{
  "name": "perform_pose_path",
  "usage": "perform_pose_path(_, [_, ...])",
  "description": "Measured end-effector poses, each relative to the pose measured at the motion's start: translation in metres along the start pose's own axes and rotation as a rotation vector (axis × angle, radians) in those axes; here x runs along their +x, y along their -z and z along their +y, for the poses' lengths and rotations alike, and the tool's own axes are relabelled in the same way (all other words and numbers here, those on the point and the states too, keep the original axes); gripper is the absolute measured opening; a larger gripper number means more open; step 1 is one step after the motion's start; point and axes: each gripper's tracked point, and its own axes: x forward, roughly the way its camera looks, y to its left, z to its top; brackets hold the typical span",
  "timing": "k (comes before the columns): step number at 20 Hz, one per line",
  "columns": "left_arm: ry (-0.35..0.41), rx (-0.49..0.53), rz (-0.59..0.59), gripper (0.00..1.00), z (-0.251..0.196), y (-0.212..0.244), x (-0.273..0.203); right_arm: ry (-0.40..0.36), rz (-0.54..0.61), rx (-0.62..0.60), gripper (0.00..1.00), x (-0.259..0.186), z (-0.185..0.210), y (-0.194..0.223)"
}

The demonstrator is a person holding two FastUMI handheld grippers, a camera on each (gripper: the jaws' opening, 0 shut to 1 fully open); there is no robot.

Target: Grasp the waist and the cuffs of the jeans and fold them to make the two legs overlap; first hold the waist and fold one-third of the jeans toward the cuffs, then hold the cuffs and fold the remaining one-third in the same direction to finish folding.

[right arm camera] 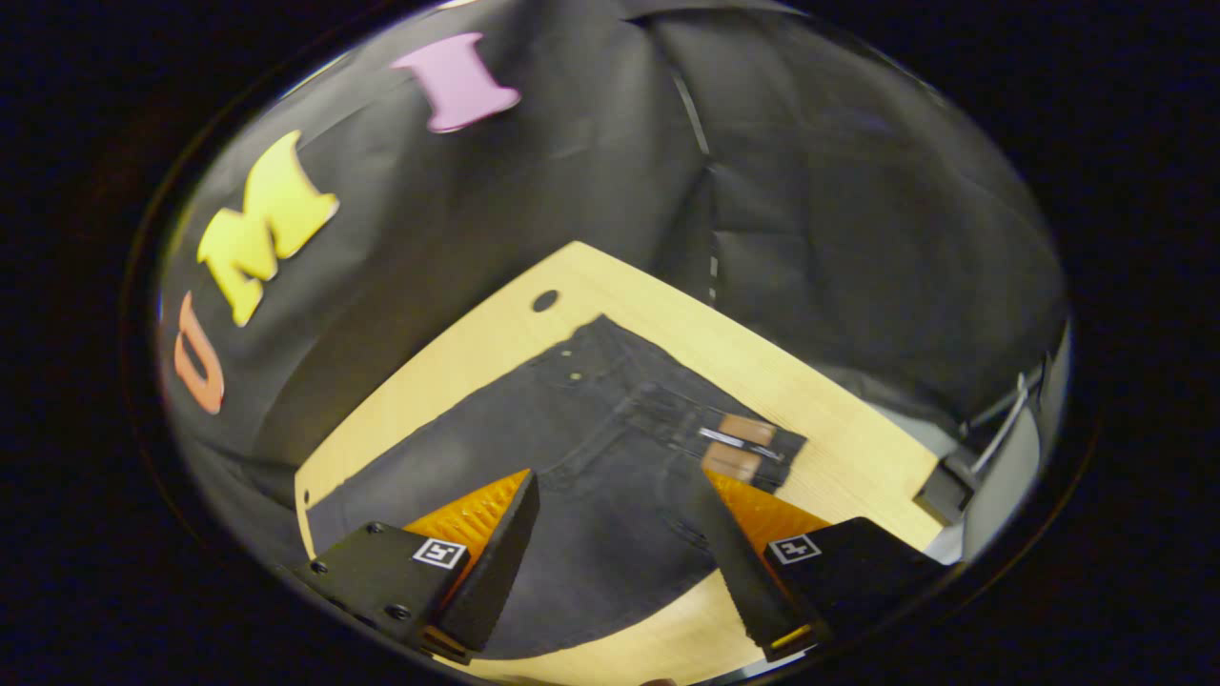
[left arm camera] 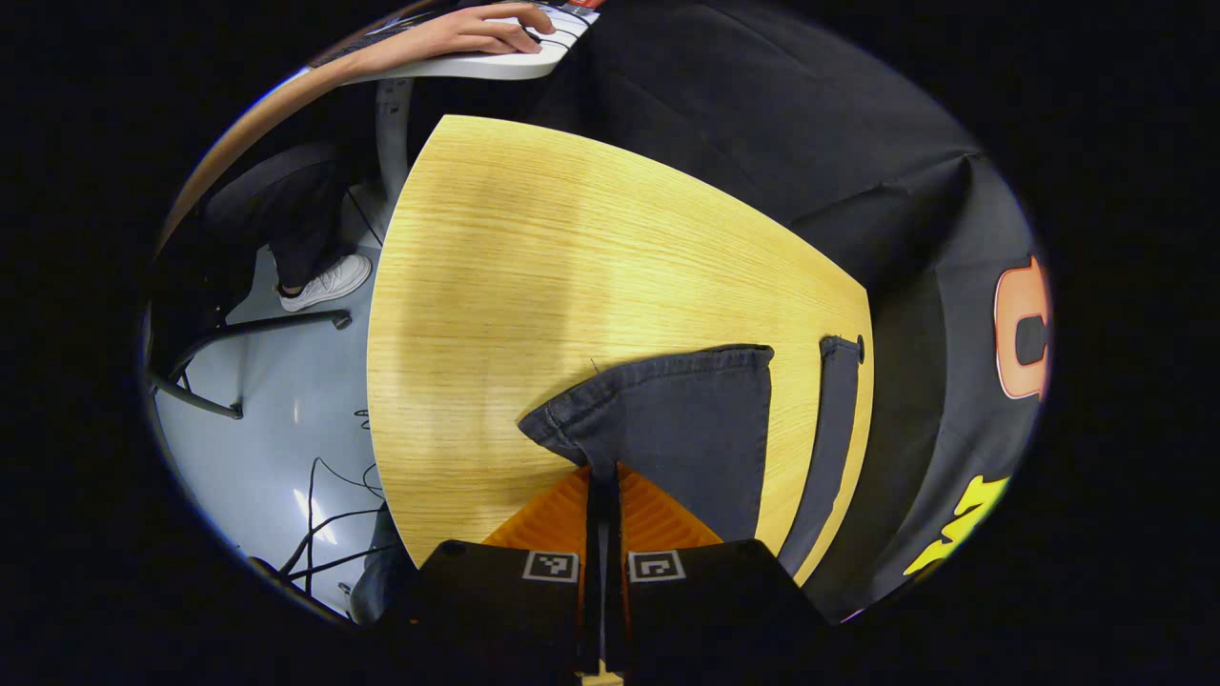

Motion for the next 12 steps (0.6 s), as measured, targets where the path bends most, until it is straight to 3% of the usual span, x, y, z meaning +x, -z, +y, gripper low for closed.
perform_pose_path(5, [0.007, -0.016, 0.003, 0.04, 0.000, 0.000, 0.000, 0.117, 0.123, 0.148, 0.99, 0.020, -0.056, 0.022])
perform_pose_path(6, [0.009, -0.023, 0.004, 0.04, 0.000, 0.000, 0.000, 0.126, 0.157, 0.171, 0.94, 0.024, -0.060, 0.030])
perform_pose_path(7, [0.010, -0.026, 0.005, 0.04, -0.001, 0.000, 0.000, 0.128, 0.183, 0.195, 0.99, 0.027, -0.061, 0.035])
perform_pose_path(9, [0.011, -0.025, 0.008, 0.04, -0.001, 0.000, 0.000, 0.135, 0.223, 0.223, 0.89, 0.035, -0.066, 0.043])
perform_pose_path(10, [0.012, -0.025, 0.009, 0.04, -0.001, 0.000, 0.000, 0.135, 0.232, 0.231, 0.96, 0.038, -0.067, 0.046])
perform_pose_path(12, [0.013, -0.031, 0.010, 0.04, -0.001, 0.000, 0.000, 0.137, 0.240, 0.237, 0.96, 0.046, -0.067, 0.050])
